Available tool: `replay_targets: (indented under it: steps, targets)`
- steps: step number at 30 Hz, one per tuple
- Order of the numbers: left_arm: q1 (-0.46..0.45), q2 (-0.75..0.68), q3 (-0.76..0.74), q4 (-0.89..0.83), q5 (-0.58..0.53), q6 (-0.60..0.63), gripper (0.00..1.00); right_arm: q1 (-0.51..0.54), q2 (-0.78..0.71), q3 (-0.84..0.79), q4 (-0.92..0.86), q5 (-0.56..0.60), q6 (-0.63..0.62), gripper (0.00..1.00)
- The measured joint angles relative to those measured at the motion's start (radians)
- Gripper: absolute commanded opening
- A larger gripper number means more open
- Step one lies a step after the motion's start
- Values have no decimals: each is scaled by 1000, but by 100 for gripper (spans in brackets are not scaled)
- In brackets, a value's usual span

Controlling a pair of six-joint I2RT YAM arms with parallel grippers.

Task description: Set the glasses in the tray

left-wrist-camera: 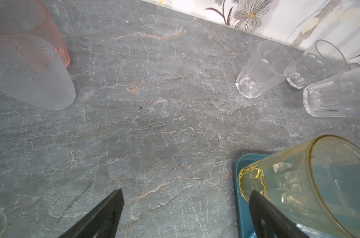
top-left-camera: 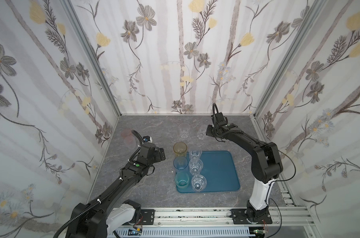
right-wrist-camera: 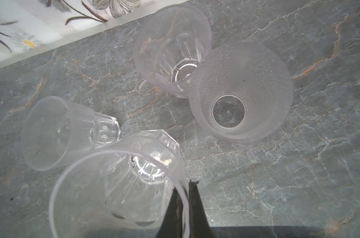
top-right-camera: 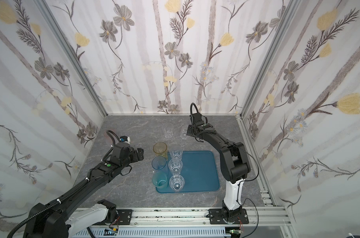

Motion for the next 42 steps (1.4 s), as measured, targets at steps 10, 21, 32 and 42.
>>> replay_targets:
  steps: [10, 21, 32, 42]
  targets:
    - [-9, -46, 68, 5, -65, 19, 98, 9, -339, -225, -36, 29, -29, 1]
    - [-56, 9, 93, 10, -74, 14, 99, 12, -578, -377, -289, 107, -132, 1]
    - [-74, 31, 39, 27, -64, -31, 100, 105, -408, -342, -389, 114, -180, 2]
    - [-77, -2, -6, 45, -69, -35, 100, 116, -229, -255, -360, 114, -202, 3]
